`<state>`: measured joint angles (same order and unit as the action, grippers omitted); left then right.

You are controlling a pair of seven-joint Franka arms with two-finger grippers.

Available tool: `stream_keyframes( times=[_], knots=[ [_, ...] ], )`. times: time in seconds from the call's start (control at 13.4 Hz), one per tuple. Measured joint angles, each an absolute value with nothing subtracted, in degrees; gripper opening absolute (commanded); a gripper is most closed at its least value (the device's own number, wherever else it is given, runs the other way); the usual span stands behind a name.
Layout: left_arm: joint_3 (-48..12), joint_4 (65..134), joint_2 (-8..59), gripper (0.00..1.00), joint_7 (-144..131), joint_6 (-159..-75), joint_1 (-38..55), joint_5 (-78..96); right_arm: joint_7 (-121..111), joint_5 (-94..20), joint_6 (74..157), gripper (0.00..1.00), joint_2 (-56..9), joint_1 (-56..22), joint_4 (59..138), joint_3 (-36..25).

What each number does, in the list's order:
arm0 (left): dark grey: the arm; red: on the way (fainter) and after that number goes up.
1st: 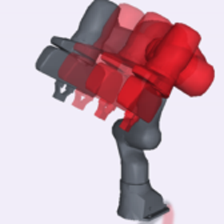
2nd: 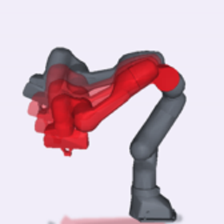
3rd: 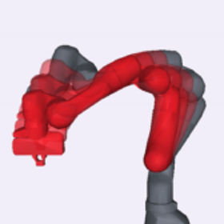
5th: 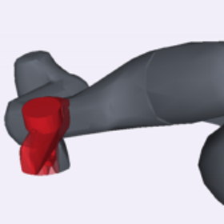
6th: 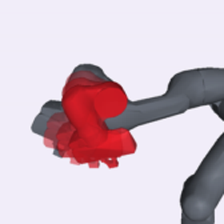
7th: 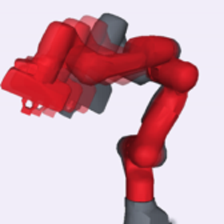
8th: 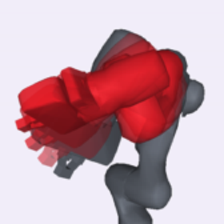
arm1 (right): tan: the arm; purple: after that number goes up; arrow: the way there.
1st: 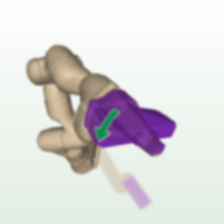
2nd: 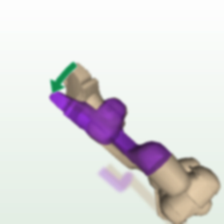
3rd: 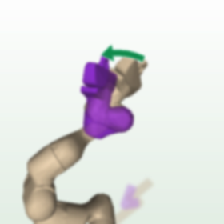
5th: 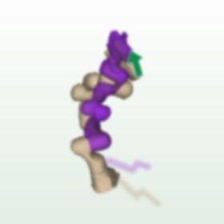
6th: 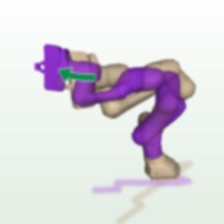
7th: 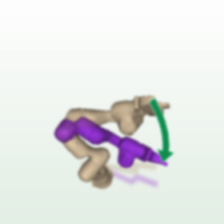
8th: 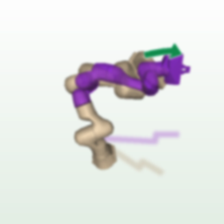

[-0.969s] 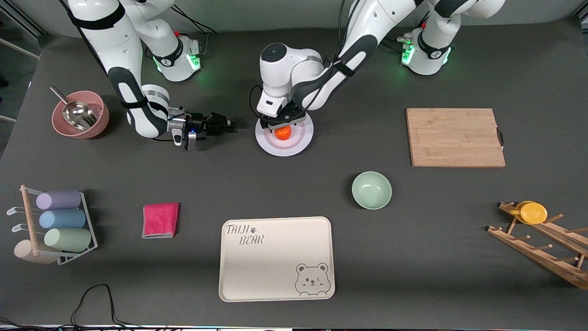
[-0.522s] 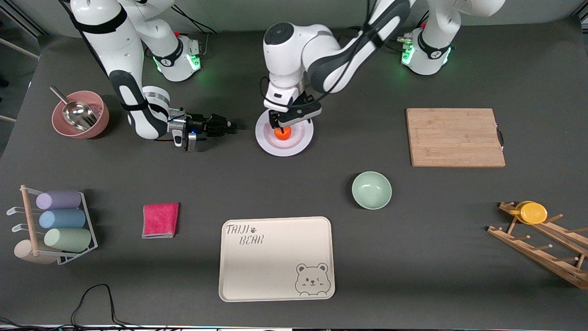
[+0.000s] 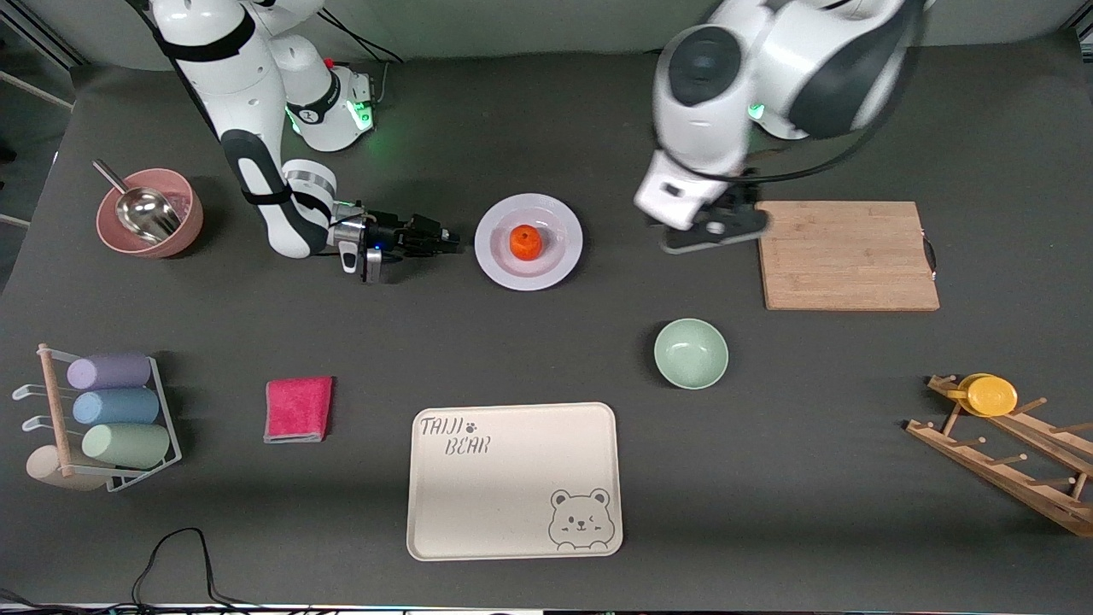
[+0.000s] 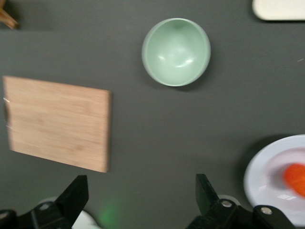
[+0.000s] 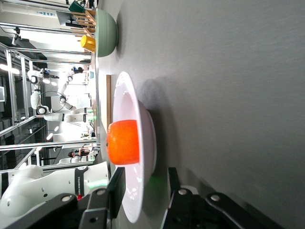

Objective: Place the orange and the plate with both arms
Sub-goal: 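Raise the left gripper back to rest while the right gripper grips the plate, then slide the plate with the right gripper toward the bear tray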

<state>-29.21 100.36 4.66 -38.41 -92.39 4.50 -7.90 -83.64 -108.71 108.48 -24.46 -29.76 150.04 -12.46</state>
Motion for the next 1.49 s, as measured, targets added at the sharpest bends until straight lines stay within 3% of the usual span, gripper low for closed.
stream_keyframes(
  times=[0.52, 0.6, 0.75, 0.89, 1.49],
  knots=[
    [-25.4, 100.6, -1.6, 1.00, -14.9, -91.6, -15.6, 3.8, -83.6, -114.8, 110.5, 0.43, -26.4, -31.0, 147.2, -7.6],
    [-22.8, 100.8, -2.4, 1.00, -11.3, -91.5, -15.6, 4.0, -83.6, -114.9, 110.6, 0.37, -26.4, -31.0, 147.0, -7.3],
    [-18.1, 101.0, -3.0, 1.00, -6.3, -91.4, -15.8, 4.5, -83.6, -115.0, 110.8, 0.16, -26.5, -31.0, 146.7, -6.9],
    [-17.1, 101.1, -3.0, 1.00, -5.3, -91.2, -16.0, 4.7, -83.6, -115.0, 111.1, 0.00, -26.5, -31.0, 146.6, -6.9],
    [-17.0, 101.2, -5.0, 1.00, -5.3, -90.9, -15.9, 3.0, -81.0, -114.9, 110.4, 0.00, -24.8, -30.2, 145.5, -6.9]
  ],
)
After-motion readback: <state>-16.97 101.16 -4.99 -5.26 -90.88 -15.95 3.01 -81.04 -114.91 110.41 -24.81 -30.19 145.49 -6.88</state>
